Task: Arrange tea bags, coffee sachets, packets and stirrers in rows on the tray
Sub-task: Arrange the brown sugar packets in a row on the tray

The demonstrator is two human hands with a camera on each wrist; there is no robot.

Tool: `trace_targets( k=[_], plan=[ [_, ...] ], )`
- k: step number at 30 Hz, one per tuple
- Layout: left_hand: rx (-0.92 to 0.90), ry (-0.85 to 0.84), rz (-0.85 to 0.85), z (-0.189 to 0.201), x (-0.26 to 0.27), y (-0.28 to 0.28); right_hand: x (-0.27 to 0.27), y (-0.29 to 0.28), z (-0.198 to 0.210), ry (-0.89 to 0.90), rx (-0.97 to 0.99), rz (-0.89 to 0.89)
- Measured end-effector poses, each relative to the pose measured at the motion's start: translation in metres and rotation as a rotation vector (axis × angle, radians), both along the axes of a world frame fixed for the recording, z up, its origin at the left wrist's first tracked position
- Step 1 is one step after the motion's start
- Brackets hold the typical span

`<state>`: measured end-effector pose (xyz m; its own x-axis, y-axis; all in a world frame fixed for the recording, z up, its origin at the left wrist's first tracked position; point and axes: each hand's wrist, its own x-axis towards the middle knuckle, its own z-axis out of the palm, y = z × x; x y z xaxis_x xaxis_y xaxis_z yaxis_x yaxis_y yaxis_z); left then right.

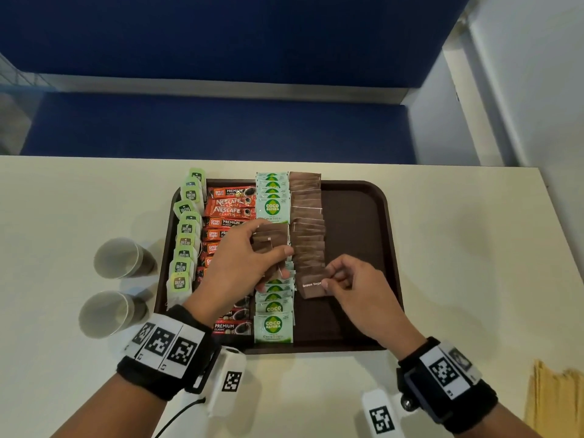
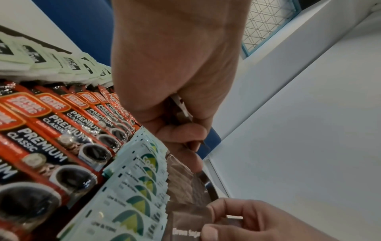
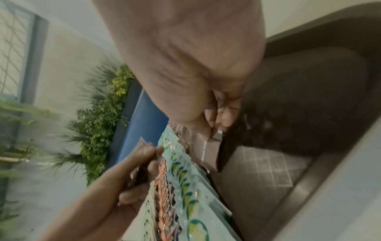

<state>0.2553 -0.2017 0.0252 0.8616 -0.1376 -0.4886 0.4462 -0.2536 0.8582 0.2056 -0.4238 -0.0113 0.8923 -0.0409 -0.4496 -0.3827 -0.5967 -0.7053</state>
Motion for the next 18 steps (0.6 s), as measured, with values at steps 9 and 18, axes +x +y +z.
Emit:
trace_targets(
  k=[9, 18],
  plan=[
    [-0.008, -0.027, -0.003, 0.006, -0.001, 0.000, -0.016, 0.010, -0.012, -0.247, -0.142, 0.135],
    [-0.015, -0.020, 0.013, 0.004, -0.002, 0.002, -0.012, 0.017, -0.016, -0.221, -0.160, 0.260]
  ],
)
